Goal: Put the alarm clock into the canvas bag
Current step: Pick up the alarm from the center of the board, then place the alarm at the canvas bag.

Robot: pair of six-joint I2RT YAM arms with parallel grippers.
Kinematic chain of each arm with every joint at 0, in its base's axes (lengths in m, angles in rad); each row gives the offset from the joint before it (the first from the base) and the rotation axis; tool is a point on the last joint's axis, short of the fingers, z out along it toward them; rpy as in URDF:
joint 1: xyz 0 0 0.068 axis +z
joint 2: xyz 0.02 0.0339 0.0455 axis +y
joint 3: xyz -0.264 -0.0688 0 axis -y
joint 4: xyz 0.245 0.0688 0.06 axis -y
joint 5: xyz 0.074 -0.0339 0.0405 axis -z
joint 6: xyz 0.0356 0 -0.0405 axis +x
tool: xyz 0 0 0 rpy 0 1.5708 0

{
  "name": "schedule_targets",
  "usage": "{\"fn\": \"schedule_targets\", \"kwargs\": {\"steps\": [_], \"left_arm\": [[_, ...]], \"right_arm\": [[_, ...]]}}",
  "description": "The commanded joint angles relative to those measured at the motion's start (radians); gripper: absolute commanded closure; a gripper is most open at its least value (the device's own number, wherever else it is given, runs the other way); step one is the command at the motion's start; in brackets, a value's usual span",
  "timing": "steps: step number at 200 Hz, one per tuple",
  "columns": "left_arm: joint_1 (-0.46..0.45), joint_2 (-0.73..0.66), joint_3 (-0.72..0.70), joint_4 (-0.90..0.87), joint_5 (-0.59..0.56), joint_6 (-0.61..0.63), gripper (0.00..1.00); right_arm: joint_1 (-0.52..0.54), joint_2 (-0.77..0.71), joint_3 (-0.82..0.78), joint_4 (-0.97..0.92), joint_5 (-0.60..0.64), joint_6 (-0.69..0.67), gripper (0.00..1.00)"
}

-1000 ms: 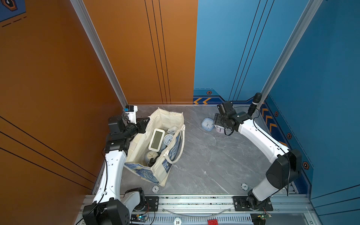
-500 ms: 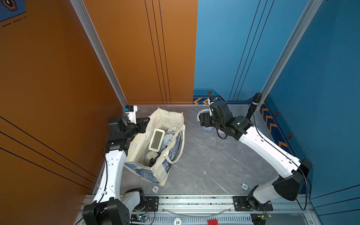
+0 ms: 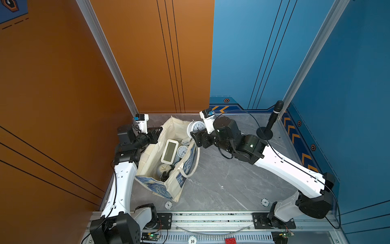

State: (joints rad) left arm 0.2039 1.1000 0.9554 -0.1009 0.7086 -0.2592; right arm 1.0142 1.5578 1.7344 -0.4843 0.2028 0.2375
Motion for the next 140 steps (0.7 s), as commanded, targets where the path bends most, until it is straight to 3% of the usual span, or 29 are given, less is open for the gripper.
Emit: {"fn": "schedule_targets", "kwargs": {"steps": [1,55,140], "left_arm": [[0.006,0.000,-0.007,0.052,0.025,-0.005,1.00],[0.009,-0.003,-0.008,0.054,0.028,-0.008,1.00],[0.014,-0.005,-0.009,0.055,0.022,-0.009,1.00]], "right_arm": [[0.038,0.060,0.098,0.045,-0.039,-0.031,0.44],[0.105,0.229,0.243,-0.006,-0.167,-0.006,0.45],[0.119,0.446,0.379,-0.133,-0.390,0.101,0.46]]}}
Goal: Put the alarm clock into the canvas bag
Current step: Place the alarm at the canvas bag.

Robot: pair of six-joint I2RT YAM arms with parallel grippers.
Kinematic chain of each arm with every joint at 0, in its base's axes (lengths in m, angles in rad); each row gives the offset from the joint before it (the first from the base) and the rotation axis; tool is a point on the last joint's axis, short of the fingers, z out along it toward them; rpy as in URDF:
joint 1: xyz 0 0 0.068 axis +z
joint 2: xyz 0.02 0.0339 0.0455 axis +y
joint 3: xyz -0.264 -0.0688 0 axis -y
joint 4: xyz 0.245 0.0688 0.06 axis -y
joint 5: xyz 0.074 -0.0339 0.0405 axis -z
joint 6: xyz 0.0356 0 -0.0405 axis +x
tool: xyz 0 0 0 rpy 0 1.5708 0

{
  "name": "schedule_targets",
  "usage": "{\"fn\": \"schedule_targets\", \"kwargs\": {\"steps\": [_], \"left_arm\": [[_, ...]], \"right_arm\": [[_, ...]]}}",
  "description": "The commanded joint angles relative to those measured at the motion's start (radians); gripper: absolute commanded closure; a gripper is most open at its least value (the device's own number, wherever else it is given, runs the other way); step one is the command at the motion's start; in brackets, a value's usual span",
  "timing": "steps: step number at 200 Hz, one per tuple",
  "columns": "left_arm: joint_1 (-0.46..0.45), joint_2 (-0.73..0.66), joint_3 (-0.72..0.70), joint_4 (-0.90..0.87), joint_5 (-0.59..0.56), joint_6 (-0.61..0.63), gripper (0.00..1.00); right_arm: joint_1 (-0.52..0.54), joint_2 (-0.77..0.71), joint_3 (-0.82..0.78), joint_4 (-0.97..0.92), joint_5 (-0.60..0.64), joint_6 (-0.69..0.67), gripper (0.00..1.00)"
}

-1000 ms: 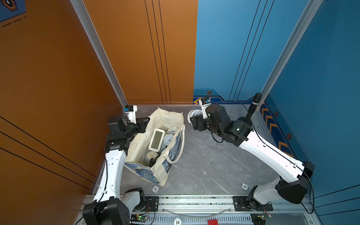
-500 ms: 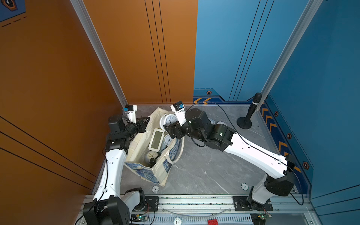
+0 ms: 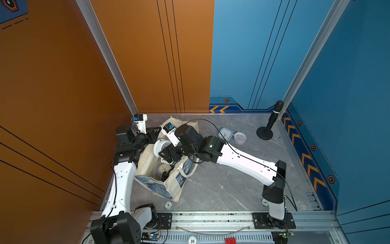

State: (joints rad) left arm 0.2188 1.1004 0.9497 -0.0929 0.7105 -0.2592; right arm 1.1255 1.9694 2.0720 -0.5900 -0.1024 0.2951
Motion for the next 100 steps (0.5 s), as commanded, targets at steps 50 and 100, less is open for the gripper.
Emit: {"fn": "schedule_targets", "kwargs": {"steps": [50,100], "left_arm": [[0.003,-0.004,-0.003,0.046,0.020,-0.008,1.00],[0.006,-0.014,-0.006,0.046,0.017,-0.005,1.00]], "right_arm": [[0.012,0.082,0.043,-0.094,-0.095,0.058,0.47],[0.013,0.152,0.055,-0.182,-0.095,0.082,0.47]]}}
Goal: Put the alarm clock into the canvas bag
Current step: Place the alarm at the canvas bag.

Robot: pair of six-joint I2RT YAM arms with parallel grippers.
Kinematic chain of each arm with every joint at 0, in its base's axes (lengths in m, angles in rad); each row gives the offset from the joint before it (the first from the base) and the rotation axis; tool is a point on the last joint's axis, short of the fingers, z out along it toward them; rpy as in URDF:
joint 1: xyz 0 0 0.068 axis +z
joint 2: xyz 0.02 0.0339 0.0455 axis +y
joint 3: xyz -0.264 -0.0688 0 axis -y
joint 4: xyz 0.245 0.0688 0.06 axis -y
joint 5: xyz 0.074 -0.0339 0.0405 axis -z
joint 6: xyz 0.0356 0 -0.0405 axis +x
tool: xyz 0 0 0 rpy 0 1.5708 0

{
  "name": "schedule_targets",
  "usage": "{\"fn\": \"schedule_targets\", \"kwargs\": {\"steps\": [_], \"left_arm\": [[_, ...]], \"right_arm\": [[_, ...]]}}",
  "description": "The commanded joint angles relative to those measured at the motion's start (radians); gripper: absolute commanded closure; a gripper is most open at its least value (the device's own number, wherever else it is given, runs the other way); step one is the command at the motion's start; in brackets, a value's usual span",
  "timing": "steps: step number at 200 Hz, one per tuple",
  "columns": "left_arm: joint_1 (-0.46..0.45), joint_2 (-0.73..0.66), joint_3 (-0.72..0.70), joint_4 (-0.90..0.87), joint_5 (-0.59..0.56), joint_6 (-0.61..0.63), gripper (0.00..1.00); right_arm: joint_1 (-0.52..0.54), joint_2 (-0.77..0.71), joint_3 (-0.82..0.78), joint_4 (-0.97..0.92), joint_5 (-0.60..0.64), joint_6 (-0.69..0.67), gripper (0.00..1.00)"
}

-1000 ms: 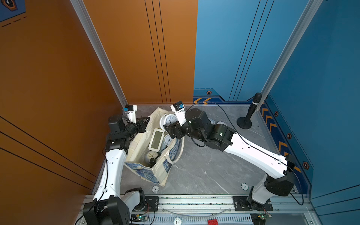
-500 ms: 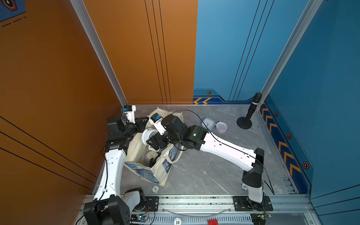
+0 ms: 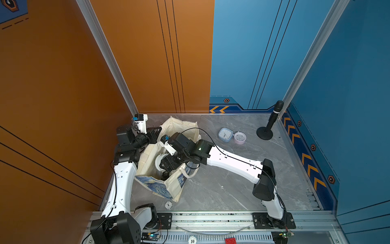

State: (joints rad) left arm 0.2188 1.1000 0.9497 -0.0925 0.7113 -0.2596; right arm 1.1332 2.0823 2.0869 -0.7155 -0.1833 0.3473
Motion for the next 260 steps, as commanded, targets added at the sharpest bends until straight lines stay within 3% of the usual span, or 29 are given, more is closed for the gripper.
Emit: {"fn": "schedule_targets", "kwargs": {"steps": [1,64,107,149,260], "left_arm": [[0.005,-0.014,-0.007,0.045,0.017,-0.004,1.00],[0.007,-0.018,-0.007,0.045,0.013,-0.003,1.00],[0.007,-0.021,-0.008,0.046,0.013,-0.003,1.00],[0.006,-0.020,-0.008,0.046,0.014,-0.004,1.00],[-0.003,-0.026,-0.010,0.046,0.011,-0.004,1.00]], "right_arm": [[0.005,0.040,0.041,-0.059,-0.015,0.030,0.47],[-0.006,0.157,0.109,-0.161,-0.017,0.060,0.42],[-0.013,0.180,0.138,-0.173,-0.027,0.078,0.21],[-0.013,0.149,0.176,-0.174,-0.007,0.075,0.11],[-0.039,0.012,0.196,-0.146,0.083,0.052,0.09]]}}
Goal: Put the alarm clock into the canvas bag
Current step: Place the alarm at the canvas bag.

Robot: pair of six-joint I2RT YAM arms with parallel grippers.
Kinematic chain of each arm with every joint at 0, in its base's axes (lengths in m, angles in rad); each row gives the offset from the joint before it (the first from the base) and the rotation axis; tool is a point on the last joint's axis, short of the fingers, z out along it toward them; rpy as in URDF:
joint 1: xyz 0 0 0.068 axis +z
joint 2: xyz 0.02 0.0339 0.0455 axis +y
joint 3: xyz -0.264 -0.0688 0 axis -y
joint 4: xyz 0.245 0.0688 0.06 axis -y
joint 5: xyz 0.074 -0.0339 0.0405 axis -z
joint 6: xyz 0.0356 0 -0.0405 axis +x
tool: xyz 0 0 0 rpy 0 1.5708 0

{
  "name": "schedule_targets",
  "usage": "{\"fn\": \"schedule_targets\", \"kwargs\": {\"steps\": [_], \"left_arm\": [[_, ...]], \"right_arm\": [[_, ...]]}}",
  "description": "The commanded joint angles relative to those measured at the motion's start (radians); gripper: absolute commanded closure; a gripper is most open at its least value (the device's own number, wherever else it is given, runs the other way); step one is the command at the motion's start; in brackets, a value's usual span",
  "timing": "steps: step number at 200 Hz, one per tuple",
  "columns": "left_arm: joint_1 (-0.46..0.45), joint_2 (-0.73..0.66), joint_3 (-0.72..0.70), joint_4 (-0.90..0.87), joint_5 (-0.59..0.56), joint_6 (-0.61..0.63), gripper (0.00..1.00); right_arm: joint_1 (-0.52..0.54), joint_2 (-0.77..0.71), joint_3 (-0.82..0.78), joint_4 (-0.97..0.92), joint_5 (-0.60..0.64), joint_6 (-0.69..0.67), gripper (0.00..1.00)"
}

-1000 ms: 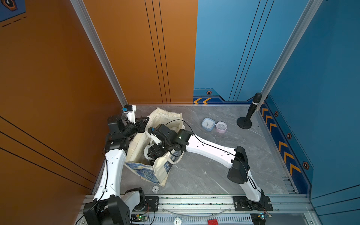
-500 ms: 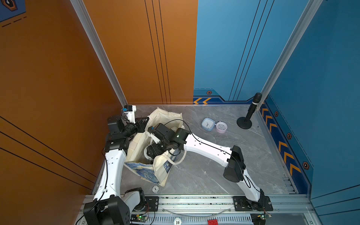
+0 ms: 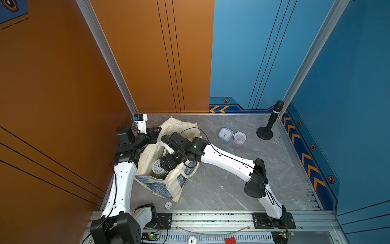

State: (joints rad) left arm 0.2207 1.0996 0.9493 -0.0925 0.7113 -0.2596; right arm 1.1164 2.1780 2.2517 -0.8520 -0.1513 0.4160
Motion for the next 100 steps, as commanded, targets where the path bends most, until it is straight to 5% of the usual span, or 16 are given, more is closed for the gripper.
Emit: {"fn": "schedule_targets", "kwargs": {"steps": [1,100], "left_arm": [[-0.006,-0.025,-0.010,0.046,0.011,-0.003,1.00],[-0.022,-0.031,-0.010,0.045,0.011,-0.005,1.00]], "right_arm": [[-0.024,-0.086,0.031,-0.010,0.052,-0.018,0.09],[-0.140,-0.232,-0.005,-0.005,0.183,-0.111,0.06]]}}
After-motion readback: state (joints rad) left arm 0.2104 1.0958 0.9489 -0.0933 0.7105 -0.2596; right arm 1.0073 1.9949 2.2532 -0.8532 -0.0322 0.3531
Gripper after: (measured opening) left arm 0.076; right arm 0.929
